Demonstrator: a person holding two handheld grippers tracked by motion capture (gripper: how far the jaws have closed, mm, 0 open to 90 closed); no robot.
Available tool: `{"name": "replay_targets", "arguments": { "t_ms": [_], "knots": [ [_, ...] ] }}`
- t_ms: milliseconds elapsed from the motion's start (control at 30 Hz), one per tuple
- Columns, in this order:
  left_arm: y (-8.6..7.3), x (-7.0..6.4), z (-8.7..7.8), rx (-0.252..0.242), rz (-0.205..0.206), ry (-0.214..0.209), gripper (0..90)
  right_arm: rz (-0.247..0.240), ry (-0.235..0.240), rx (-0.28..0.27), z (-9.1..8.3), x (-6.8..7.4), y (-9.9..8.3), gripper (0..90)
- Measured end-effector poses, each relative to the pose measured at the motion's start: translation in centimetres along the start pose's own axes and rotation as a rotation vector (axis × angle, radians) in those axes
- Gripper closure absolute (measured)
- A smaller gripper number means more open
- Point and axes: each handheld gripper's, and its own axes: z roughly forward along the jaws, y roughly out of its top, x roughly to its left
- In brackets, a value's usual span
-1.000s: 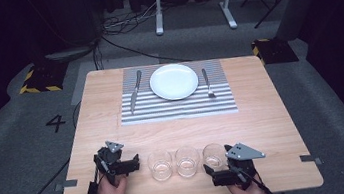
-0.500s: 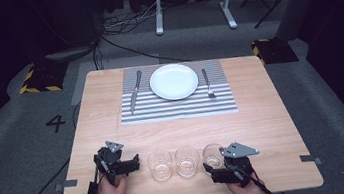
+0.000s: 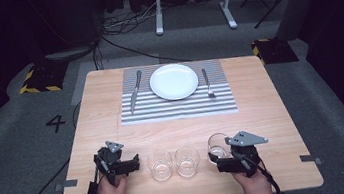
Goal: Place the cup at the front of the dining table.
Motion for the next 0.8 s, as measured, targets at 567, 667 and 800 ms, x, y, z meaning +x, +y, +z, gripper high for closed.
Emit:
{"name": "replay_targets", "arguments": {
  "t_ms": [567, 667, 800],
  "knots": [
    [0.0, 0.0, 0.0, -0.001, 0.000, -0.002, 0.5, 0.034, -0.033, -0.035, 0.1, -1.5, 3.4, 19.9],
    [0.0, 0.0, 0.0, 0.000, 0.000, 0.000, 0.5, 0.027, -0.046, -0.053, 0.2, -1.4, 4.5, 19.9],
    [0.0, 0.0, 0.0, 0.000, 0.000, 0.000, 0.5, 0.021, -0.053, -0.070, 0.6, -1.5, 5.4, 19.9]
  ]
}}
